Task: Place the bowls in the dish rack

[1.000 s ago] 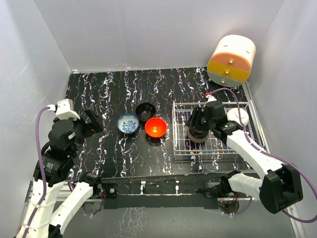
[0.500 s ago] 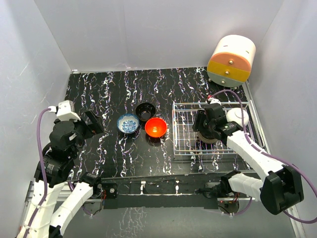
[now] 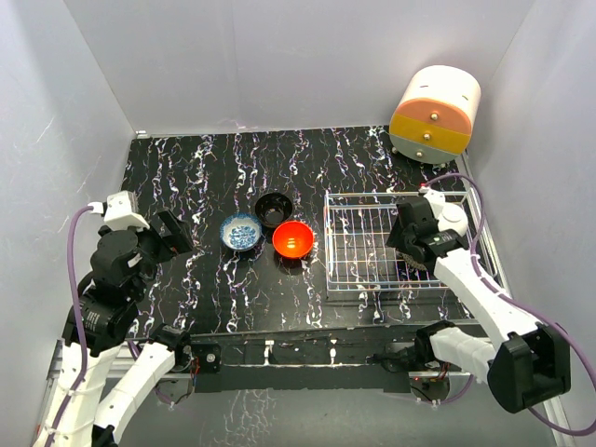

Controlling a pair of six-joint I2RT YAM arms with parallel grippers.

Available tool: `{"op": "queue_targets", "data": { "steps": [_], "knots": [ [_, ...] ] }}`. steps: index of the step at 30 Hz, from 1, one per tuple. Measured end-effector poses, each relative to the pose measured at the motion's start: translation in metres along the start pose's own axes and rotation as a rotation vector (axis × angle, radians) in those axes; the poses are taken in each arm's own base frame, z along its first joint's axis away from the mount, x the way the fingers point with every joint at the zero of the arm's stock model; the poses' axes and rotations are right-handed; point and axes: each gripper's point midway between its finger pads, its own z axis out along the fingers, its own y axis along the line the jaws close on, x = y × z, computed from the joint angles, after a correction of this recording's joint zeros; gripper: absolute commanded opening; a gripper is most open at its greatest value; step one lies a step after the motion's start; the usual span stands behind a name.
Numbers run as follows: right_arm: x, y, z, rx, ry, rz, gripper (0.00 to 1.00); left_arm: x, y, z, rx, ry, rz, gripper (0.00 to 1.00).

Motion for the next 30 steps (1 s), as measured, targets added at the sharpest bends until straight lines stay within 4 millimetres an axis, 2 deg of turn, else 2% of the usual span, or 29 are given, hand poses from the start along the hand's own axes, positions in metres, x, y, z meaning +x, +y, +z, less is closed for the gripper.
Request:
{"op": "queue_targets", "data": {
  "steps": [4, 10, 15, 20, 30],
  "knots": [
    [-0.004, 0.000, -0.009, -0.023, -0.017, 0.026, 0.48, 0.000, 0.000, 0.000, 0.000, 0.000, 0.003, 0.97],
    [-0.016, 0.017, -0.016, -0.112, -0.046, 0.045, 0.48, 0.000, 0.000, 0.000, 0.001, 0.000, 0.002, 0.97],
    [-0.027, 0.026, 0.000, -0.088, -0.051, 0.029, 0.48, 0.000, 0.000, 0.000, 0.001, 0.001, -0.002, 0.97],
    [-0.030, 0.023, 0.016, -0.042, -0.058, 0.019, 0.48, 0.000, 0.000, 0.000, 0.000, 0.001, -0.004, 0.97],
    [-0.041, -0.003, 0.038, 0.050, -0.085, 0.066, 0.46, 0.001, 0.001, -0.002, 0.000, 0.002, -0.004, 0.97]
  ]
}}
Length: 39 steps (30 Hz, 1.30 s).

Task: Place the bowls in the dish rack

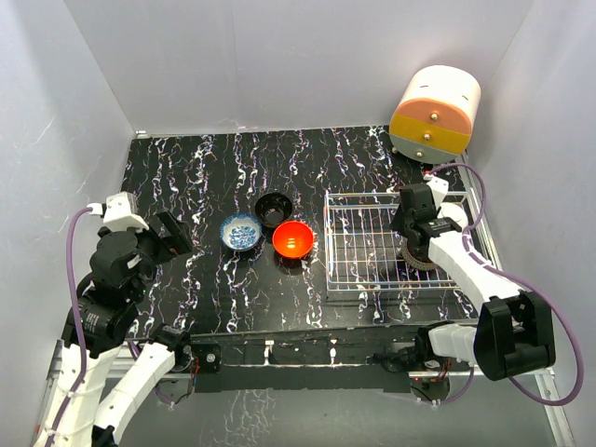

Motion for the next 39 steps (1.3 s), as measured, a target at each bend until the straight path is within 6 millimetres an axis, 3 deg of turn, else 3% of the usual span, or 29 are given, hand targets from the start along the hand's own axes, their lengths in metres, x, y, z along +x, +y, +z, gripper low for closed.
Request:
{"op": "queue_targets", "data": {
  "steps": [9, 16, 26, 29, 35, 39],
  "knots": [
    [0.003, -0.024, -0.003, 0.060, -0.008, 0.045, 0.44, -0.001, 0.000, -0.001, 0.003, -0.004, -0.002, 0.97],
    [0.015, -0.057, -0.008, 0.114, 0.011, 0.101, 0.44, 0.001, -0.001, -0.003, 0.018, -0.005, -0.004, 0.97],
    [0.031, -0.078, -0.008, 0.173, 0.062, 0.139, 0.45, -0.001, 0.000, -0.010, 0.033, -0.030, -0.008, 0.97],
    [0.027, -0.081, -0.011, 0.188, 0.056, 0.135, 0.45, -0.001, 0.001, -0.011, 0.034, -0.033, -0.002, 0.97],
    [-0.002, -0.083, -0.022, 0.198, -0.032, 0.130, 0.48, 0.000, 0.002, -0.012, 0.033, -0.031, 0.002, 0.97],
    [-0.019, -0.063, -0.030, 0.096, -0.044, 0.100, 0.48, -0.001, 0.002, -0.013, 0.034, -0.036, 0.000, 0.97]
  ]
}}
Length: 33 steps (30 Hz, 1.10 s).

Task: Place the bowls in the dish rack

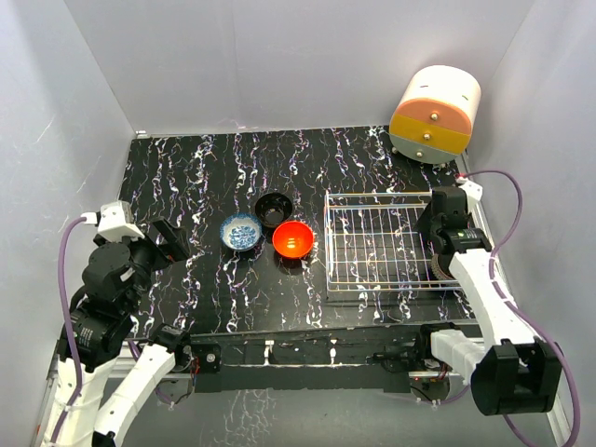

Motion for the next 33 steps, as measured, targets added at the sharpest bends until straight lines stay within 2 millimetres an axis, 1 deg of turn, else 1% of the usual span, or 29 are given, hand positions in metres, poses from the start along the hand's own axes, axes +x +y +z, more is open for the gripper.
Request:
{"op": "queue_targets", "data": {
  "steps": [2, 4, 6, 7, 9, 10, 11, 13, 15, 17, 19, 21, 22, 25, 27, 29, 31, 33],
  "knots": [
    [-0.008, 0.017, -0.011, -0.085, -0.013, -0.015, 0.48, 0.001, 0.000, 0.000, -0.001, 0.004, 0.001, 0.97],
    [-0.022, 0.044, -0.031, -0.203, -0.042, -0.039, 0.48, 0.002, 0.001, 0.000, -0.004, 0.010, 0.002, 0.97],
    [-0.035, 0.074, -0.054, -0.319, -0.074, -0.076, 0.49, 0.003, 0.001, 0.001, -0.005, 0.013, 0.000, 0.97],
    [-0.041, 0.093, -0.069, -0.378, -0.092, -0.102, 0.49, 0.003, 0.000, 0.001, -0.006, 0.014, -0.003, 0.97],
    [-0.043, 0.136, -0.104, -0.523, -0.115, -0.167, 0.50, 0.003, 0.000, 0.002, -0.008, 0.019, -0.005, 0.97],
    [-0.039, 0.157, -0.122, -0.596, -0.114, -0.203, 0.51, 0.003, 0.000, 0.003, -0.008, 0.020, -0.007, 0.97],
    [-0.033, 0.176, -0.138, -0.658, -0.110, -0.238, 0.55, 0.003, -0.001, 0.003, -0.010, 0.023, -0.008, 0.97],
    [-0.017, 0.208, -0.165, -0.747, -0.102, -0.309, 0.55, -0.001, -0.002, 0.003, -0.011, 0.025, -0.011, 0.97],
    [0.006, 0.244, -0.189, -0.835, -0.089, -0.394, 0.56, -0.008, -0.005, 0.002, -0.009, 0.021, -0.016, 0.97],
    [0.036, 0.277, -0.204, -0.904, -0.066, -0.488, 0.56, -0.017, -0.007, -0.001, -0.006, 0.009, -0.023, 0.97],
    [0.066, 0.304, -0.209, -0.957, -0.041, -0.579, 0.56, -0.028, -0.008, -0.006, -0.004, -0.010, -0.030, 0.97],
    [0.097, 0.327, -0.204, -0.999, -0.011, -0.667, 0.56, -0.042, -0.008, -0.016, -0.003, -0.042, -0.040, 0.97],
    [0.114, 0.335, -0.199, -1.019, 0.007, -0.712, 0.56, -0.049, -0.008, -0.021, -0.004, -0.059, -0.046, 0.97],
    [0.152, 0.352, -0.183, -1.068, 0.057, -0.825, 0.56, -0.073, -0.006, -0.039, -0.006, -0.124, -0.069, 0.97],
    [0.169, 0.364, -0.177, -1.106, 0.080, -0.885, 0.55, -0.087, -0.004, -0.050, -0.007, -0.164, -0.084, 0.97],
    [0.180, 0.381, -0.177, -1.158, 0.090, -0.923, 0.54, -0.094, -0.001, -0.058, -0.008, -0.192, -0.094, 0.97],
    [0.188, 0.403, -0.181, -1.233, 0.084, -0.953, 0.54, -0.099, 0.002, -0.065, -0.012, -0.212, -0.102, 0.97],
    [0.197, 0.418, -0.183, -1.292, 0.080, -0.978, 0.54, -0.100, 0.005, -0.069, -0.020, -0.219, -0.105, 0.97]
  ]
}}
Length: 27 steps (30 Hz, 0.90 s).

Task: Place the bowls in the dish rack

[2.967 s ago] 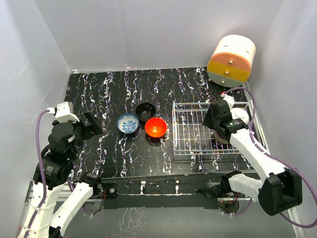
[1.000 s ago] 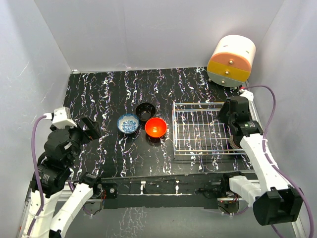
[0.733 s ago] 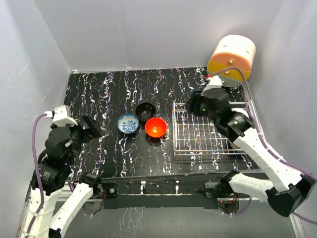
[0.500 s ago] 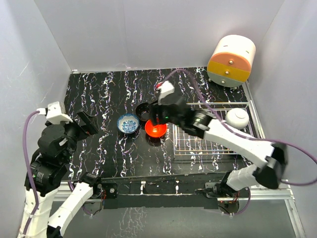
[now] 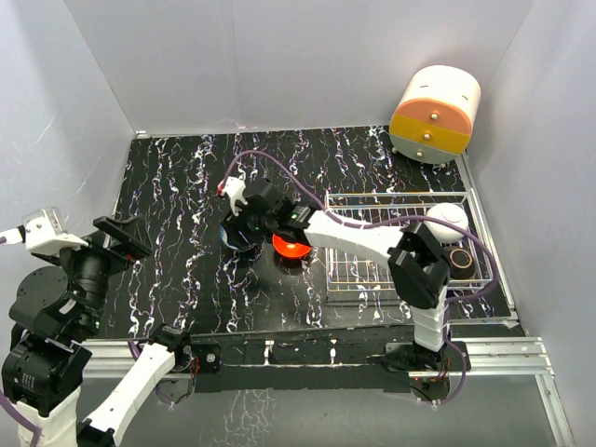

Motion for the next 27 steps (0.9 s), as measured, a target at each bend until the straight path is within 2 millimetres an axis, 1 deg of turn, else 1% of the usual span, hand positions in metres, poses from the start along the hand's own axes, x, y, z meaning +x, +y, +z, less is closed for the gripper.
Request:
{"op": "queue_targets", "data": {
  "steps": [2, 7, 10, 14, 15, 16, 18, 22, 27],
  "knots": [
    [0.000, 0.004, 0.012, -0.035, 0.003, -0.024, 0.55, 0.000, 0.002, -0.002, -0.008, 0.000, 0.001, 0.97],
    [0.010, 0.008, 0.042, -0.086, 0.040, -0.062, 0.57, 0.004, 0.008, -0.003, -0.030, 0.011, 0.011, 0.97],
    [0.019, 0.008, 0.060, -0.091, 0.066, -0.074, 0.58, 0.005, 0.010, -0.003, -0.038, 0.017, 0.016, 0.97],
    [0.031, 0.005, 0.077, -0.072, 0.108, -0.077, 0.59, 0.006, 0.011, -0.004, -0.045, 0.019, 0.020, 0.97],
    [0.033, 0.004, 0.080, -0.065, 0.116, -0.079, 0.63, 0.006, 0.011, -0.004, -0.045, 0.019, 0.020, 0.97],
    [0.036, 0.002, 0.084, -0.050, 0.127, -0.080, 0.63, 0.006, 0.012, -0.004, -0.047, 0.018, 0.020, 0.97],
    [0.042, -0.002, 0.089, -0.026, 0.145, -0.081, 0.64, 0.006, 0.012, -0.004, -0.050, 0.016, 0.020, 0.97],
    [0.053, -0.009, 0.091, 0.024, 0.181, -0.084, 0.62, 0.004, 0.014, -0.007, -0.053, 0.008, 0.016, 0.97],
    [0.063, -0.019, 0.095, 0.084, 0.205, -0.089, 0.55, 0.004, 0.015, -0.008, -0.055, 0.004, 0.015, 0.97]
  ]
}}
